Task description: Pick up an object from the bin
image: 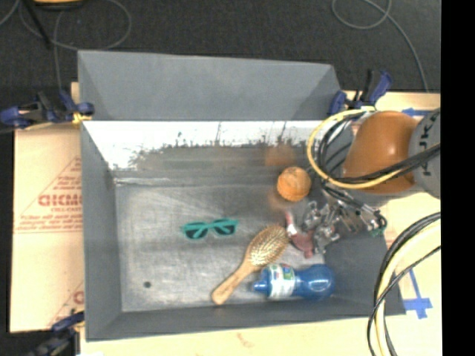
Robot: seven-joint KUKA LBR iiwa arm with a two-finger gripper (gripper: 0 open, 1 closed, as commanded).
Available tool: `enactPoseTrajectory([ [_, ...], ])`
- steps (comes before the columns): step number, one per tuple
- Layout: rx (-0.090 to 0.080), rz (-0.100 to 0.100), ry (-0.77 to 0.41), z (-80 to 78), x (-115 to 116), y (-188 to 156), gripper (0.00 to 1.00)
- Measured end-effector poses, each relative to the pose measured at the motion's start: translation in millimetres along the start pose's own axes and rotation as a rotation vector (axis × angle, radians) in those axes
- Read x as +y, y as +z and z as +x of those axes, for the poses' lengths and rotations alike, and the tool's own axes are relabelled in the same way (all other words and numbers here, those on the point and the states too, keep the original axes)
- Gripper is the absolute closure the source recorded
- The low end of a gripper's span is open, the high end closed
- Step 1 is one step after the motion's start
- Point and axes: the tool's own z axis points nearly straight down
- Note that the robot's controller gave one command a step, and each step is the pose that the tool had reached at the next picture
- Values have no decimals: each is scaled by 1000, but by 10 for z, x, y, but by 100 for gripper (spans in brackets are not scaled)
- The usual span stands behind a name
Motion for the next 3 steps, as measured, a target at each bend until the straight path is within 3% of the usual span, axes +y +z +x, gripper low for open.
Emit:
enactPoseTrajectory([
  [1, 0, 0, -1, 0, -1, 0, 100],
  [2, 8, -7, -12, 26, -20, -421, 100],
  [3, 0, -3, -126, 164, 110, -1729, 100],
])
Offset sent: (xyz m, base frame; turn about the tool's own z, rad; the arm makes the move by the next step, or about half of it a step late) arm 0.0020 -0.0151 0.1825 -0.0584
